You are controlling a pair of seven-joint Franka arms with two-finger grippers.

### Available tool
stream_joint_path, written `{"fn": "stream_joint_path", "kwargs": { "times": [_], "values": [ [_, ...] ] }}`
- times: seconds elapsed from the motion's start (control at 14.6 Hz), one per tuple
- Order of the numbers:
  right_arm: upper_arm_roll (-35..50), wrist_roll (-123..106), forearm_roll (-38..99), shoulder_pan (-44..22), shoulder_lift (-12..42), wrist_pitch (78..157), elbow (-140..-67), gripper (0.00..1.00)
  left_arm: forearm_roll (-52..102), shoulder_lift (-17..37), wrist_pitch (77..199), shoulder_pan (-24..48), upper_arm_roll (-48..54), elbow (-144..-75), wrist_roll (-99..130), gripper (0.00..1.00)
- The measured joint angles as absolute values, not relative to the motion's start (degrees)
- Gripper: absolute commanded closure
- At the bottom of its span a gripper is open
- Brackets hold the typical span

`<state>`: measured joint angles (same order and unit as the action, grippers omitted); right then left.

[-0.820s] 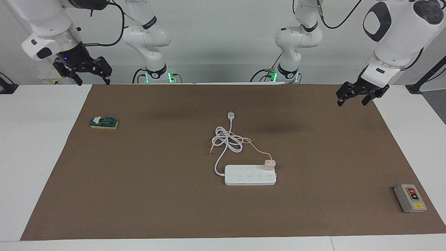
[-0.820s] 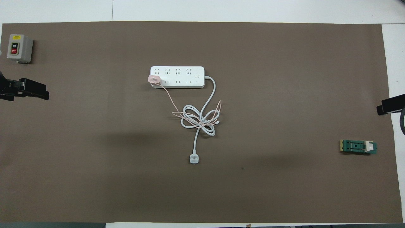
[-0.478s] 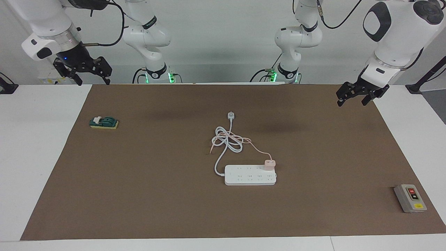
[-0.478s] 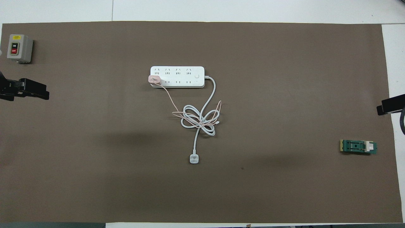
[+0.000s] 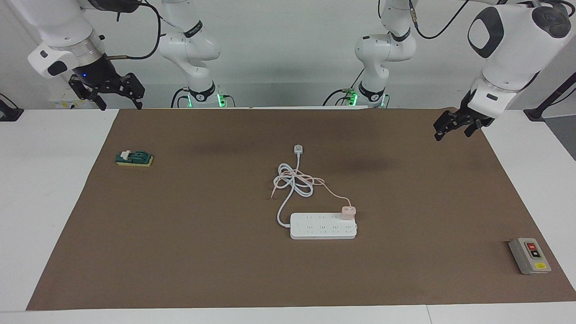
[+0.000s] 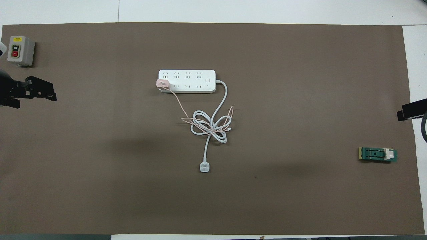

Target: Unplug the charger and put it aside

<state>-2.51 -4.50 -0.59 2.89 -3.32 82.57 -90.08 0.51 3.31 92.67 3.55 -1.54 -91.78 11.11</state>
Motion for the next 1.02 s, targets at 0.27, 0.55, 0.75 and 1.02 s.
{"fn": "stream_joint_path", "kwargs": {
  "times": [0.27,0.55,0.75,1.02],
  "values": [
    [-1.7,7.3,-0.5,0.4,-2.4,84.1,-91.8,0.0,1.9,8.2,92.6,5.7,-1.0,-87.4,28.3,0.0],
    [-1.3,22.6,4.9,-4.0,0.6,90.0,-95.1,0.0,5.1,13.3,93.2,8.3,-0.9,-83.4,50.2,0.0],
    [-1.2,34.4,9.3,-8.2,5.4,95.6,-96.4,0.0,6.1,17.5,96.3,11.4,-0.9,-81.7,66.8,0.0],
    [-1.2,49.8,17.9,-12.8,12.8,104.1,-96.5,0.0,5.9,23.4,103.8,17.4,-0.8,-81.5,88.3,0.0]
  ]
}}
